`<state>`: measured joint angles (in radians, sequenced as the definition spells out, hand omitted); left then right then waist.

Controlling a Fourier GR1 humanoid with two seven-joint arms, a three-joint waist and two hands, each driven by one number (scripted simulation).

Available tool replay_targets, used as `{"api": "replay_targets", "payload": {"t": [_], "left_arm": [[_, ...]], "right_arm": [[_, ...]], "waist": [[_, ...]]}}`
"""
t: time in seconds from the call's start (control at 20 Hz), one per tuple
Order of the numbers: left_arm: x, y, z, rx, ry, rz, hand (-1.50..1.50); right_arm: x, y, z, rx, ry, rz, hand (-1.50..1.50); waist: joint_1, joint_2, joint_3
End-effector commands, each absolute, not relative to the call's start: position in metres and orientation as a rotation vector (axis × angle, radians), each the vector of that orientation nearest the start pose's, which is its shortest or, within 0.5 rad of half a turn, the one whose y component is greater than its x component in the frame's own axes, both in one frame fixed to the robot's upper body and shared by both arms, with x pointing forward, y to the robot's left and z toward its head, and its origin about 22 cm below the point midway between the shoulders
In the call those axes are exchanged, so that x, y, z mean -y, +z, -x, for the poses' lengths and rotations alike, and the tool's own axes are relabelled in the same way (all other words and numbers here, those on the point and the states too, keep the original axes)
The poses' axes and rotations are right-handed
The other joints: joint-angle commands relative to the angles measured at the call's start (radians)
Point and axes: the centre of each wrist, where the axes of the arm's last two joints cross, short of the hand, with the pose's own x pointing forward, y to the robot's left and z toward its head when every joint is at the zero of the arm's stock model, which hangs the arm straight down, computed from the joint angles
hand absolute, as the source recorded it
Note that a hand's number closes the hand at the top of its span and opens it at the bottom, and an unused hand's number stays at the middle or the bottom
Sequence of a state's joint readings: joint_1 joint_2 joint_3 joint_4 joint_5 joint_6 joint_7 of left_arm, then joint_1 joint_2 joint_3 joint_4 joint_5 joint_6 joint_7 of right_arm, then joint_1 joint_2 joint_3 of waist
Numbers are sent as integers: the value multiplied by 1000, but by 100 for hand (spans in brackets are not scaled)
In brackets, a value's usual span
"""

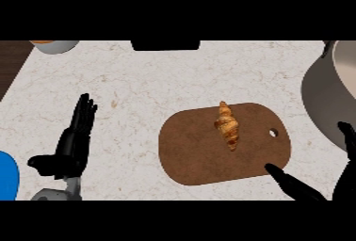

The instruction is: Pick the croissant from the cutting board and place it in the pot

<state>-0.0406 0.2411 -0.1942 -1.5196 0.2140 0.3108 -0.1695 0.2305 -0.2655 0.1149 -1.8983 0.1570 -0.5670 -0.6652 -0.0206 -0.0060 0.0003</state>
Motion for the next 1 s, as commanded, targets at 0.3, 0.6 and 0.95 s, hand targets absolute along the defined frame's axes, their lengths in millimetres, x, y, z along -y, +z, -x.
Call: {"api": "replay_targets", "payload": {"t": [0.3, 0.6, 0.95], "left_arm": [[-233, 9, -247, 1702, 30, -108, 0], [-232, -3, -240, 1688, 28, -92, 0], [-236, -8, -234, 1698, 49, -90, 0]], "right_arm": [[270, 25, -128, 1833, 642, 877, -150], [235, 52, -148, 1602, 755, 927, -150], [179, 58, -206, 1533, 771, 845, -150]], "waist": [[20, 11, -7], [36, 9, -5], [26, 7, -1]]}}
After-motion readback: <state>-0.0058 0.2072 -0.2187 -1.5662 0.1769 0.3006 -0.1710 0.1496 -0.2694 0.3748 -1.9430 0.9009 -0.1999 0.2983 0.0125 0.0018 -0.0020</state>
